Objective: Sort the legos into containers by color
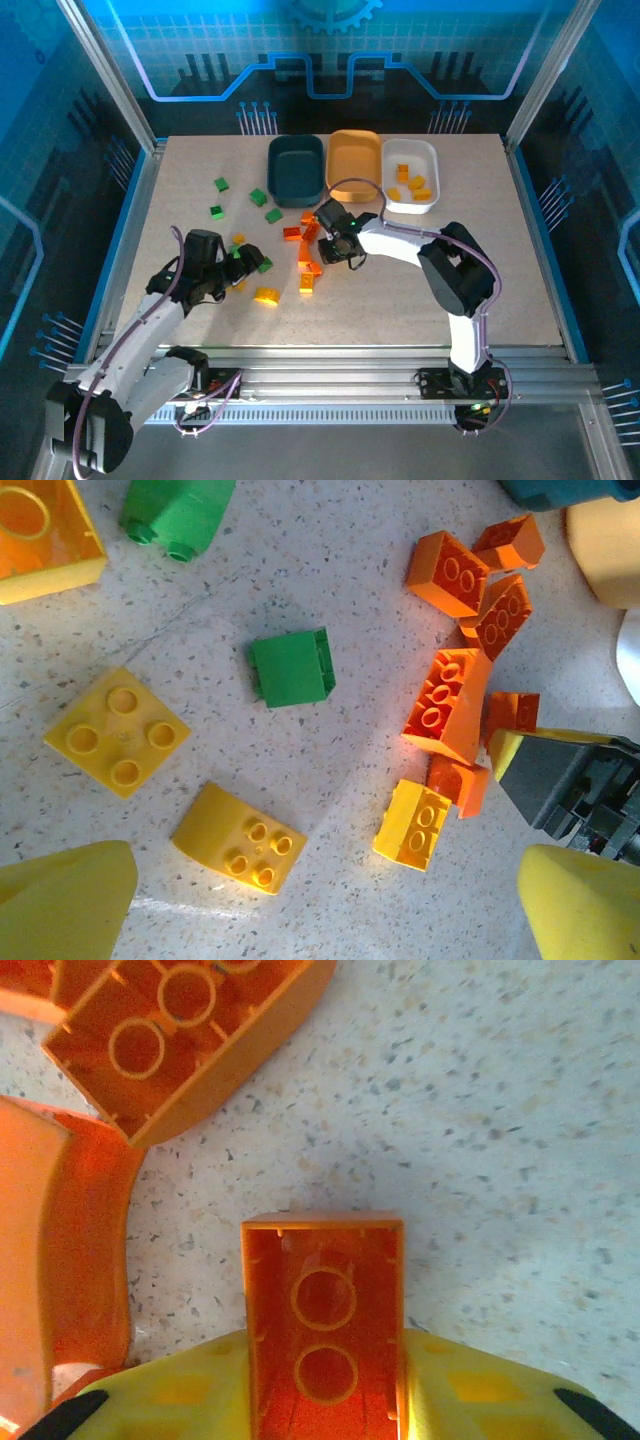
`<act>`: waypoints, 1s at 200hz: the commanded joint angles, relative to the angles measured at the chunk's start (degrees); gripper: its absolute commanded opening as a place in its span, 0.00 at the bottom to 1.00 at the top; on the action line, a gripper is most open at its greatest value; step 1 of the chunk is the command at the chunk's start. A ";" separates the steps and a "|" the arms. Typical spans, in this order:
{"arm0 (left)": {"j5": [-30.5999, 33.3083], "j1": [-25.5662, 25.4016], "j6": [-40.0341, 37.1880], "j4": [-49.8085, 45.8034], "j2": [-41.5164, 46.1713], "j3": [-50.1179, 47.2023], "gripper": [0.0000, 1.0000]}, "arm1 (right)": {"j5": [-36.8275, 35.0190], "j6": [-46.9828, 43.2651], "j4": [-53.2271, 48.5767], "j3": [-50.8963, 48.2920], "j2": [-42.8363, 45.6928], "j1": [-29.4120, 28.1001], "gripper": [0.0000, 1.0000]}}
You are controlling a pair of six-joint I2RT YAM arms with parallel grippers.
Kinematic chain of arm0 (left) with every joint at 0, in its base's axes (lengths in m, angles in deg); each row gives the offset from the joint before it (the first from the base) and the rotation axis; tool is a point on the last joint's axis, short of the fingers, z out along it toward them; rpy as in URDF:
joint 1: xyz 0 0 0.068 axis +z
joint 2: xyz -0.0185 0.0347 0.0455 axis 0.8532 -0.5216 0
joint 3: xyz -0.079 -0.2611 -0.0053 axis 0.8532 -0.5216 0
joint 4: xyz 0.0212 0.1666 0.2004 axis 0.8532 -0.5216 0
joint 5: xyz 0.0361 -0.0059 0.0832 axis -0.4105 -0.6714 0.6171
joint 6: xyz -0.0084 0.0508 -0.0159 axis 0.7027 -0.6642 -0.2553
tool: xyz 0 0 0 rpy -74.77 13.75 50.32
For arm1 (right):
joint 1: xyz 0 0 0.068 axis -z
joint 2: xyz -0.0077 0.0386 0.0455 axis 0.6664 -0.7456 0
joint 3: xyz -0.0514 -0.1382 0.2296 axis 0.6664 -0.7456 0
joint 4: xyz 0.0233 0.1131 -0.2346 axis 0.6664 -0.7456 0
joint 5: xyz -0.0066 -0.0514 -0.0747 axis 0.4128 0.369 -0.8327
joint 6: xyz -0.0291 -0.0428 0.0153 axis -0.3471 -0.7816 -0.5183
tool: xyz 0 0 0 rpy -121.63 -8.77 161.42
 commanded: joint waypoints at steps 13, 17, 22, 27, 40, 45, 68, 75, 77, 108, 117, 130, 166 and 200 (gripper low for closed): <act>-6.65 -0.02 0.60 7.07 -2.96 -1.87 0.99 | -3.81 -2.27 -1.82 3.21 6.66 3.75 0.38; -7.13 -0.34 0.63 7.79 -3.64 -1.77 0.99 | -3.95 -2.61 -2.10 3.88 6.67 4.56 0.38; -7.52 -0.84 0.65 8.51 -4.59 -1.56 0.99 | -4.08 -2.98 -2.57 5.21 6.41 5.71 0.38; -7.59 -1.51 0.45 8.97 -5.55 -1.23 0.99 | -4.17 -3.32 -2.95 6.52 6.16 7.00 0.38; -7.26 -3.85 -0.08 10.02 -8.15 -0.18 0.99 | -3.81 -4.38 -3.86 10.71 4.21 10.35 0.38; -7.19 -4.88 -0.29 10.52 -9.21 0.24 0.99 | -3.45 -4.57 -4.45 12.80 2.95 11.68 0.38; -7.06 -8.57 -0.94 12.07 -14.29 2.28 0.99 | -1.04 -5.85 -7.72 23.59 -5.11 16.62 0.38; -7.08 -9.38 -1.12 12.51 -15.66 2.81 0.99 | -0.85 -6.24 -8.99 27.14 -7.86 17.62 0.38; -7.13 -9.63 -1.16 12.64 -16.06 2.96 0.99 | -0.84 -6.33 -9.43 28.17 -8.66 17.93 0.38; -7.06 -11.43 -2.16 13.29 -20.15 5.22 0.99 | 0.31 -7.96 -14.91 42.64 -18.98 20.83 0.38; -7.00 -11.57 -2.63 13.06 -20.94 5.96 0.99 | 0.71 -8.33 -16.52 46.46 -21.19 21.32 0.39; -6.82 -11.58 -3.25 12.56 -21.89 7.18 0.99 | 0.86 -8.89 -18.49 50.92 -24.97 21.62 0.39; -7.26 -11.67 -4.55 11.03 -23.99 10.71 0.99 | 2.15 -9.61 -20.42 56.21 -27.36 21.65 0.50; -6.76 -11.68 -4.86 9.24 -23.78 12.75 0.99 | 0.96 -10.58 -18.70 50.71 -20.37 20.30 0.58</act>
